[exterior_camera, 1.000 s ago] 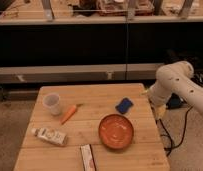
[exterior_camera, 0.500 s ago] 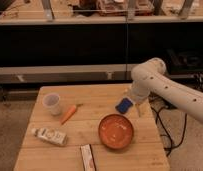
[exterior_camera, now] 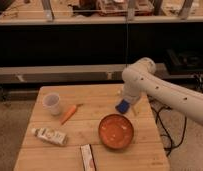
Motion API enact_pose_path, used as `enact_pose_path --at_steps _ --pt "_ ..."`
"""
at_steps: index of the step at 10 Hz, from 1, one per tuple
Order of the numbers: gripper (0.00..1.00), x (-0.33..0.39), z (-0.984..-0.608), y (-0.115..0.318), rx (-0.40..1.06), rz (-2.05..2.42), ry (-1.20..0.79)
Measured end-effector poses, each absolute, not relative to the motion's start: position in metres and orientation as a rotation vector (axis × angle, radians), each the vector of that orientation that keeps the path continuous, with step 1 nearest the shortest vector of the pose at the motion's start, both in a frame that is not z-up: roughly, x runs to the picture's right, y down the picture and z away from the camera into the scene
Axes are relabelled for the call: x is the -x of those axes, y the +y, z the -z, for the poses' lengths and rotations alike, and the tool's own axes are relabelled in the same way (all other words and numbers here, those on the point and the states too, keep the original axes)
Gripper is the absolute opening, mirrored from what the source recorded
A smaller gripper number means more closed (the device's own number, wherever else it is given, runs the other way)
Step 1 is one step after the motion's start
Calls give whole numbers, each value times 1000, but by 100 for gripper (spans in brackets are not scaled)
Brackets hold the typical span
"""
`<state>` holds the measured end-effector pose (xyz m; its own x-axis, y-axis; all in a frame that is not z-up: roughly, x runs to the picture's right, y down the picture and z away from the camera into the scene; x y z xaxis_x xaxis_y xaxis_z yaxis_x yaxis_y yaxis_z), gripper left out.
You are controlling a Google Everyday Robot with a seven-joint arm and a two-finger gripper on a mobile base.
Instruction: Move the arm in a circular motion
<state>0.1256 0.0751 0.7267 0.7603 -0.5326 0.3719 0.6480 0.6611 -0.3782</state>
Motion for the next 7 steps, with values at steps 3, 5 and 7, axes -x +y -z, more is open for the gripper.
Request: enact_pose_path --at_steps 3,5,7 --pt "80 -120 -724 81 541 617 -208" --pt "80 -146 -714 95 576 558 -171" --pt "80 -179 -702 114 612 508 -153"
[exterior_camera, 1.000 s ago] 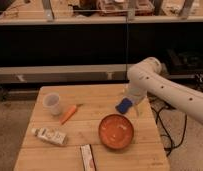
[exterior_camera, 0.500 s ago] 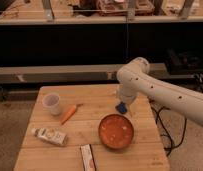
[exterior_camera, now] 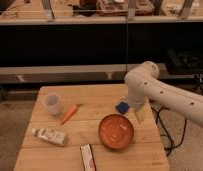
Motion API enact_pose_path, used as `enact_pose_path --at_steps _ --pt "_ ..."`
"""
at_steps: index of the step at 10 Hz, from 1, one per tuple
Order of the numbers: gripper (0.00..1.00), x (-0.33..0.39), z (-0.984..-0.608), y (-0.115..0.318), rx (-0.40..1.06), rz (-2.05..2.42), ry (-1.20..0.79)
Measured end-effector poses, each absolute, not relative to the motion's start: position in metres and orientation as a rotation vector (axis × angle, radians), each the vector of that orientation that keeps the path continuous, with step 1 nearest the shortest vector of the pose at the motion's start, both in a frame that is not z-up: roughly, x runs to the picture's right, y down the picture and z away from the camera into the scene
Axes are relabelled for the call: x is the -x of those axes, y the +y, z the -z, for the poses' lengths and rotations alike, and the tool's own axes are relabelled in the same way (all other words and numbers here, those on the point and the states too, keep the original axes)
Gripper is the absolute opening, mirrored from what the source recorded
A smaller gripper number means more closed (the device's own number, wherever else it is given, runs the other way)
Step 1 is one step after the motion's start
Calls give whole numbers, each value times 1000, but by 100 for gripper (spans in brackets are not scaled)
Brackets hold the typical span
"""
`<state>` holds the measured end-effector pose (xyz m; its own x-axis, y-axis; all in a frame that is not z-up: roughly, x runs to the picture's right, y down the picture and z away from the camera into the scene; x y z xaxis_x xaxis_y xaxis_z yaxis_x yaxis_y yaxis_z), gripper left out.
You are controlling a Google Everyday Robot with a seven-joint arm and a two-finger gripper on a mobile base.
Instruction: Move the arm in a circular motion
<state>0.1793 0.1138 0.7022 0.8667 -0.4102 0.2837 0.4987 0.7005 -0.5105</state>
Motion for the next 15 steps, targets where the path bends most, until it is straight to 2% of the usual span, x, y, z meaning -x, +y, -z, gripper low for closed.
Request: enact_pose_path --at_steps 3,7,15 --pt "80 -241 -674 151 659 460 -178" --pt "80 -245 -654 179 664 533 -288" --pt "80 -73 -619 209 664 788 -537"
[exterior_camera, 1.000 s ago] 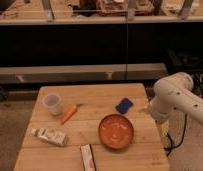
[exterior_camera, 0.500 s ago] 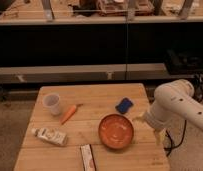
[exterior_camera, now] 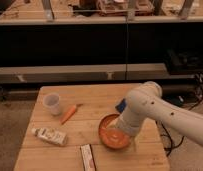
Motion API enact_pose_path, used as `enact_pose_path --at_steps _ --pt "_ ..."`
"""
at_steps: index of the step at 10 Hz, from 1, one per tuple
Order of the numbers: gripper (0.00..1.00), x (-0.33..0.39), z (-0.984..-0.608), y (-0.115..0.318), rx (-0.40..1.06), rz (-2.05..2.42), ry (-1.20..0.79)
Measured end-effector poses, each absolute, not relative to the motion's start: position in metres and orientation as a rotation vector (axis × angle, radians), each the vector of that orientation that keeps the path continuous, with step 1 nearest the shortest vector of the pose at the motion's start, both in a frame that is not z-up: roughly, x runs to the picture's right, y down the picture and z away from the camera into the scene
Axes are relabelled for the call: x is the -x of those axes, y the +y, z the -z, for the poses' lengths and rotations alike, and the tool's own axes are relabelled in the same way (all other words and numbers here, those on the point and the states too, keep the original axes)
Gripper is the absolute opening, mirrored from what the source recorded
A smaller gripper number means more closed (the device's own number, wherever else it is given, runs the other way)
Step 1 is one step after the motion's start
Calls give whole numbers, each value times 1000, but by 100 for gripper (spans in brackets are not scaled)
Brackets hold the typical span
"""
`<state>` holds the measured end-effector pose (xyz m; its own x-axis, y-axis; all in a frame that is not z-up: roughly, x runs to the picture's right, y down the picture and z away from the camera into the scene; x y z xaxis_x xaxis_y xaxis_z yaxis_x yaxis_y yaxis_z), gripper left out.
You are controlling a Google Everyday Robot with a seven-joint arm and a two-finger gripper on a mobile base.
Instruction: Move the arm in a circular motion
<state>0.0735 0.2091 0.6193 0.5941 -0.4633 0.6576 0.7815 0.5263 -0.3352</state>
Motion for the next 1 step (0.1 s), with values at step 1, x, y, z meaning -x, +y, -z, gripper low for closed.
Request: enact_pose_path --at_steps 1 --pt "80 -59 -620 205 661 795 -518"
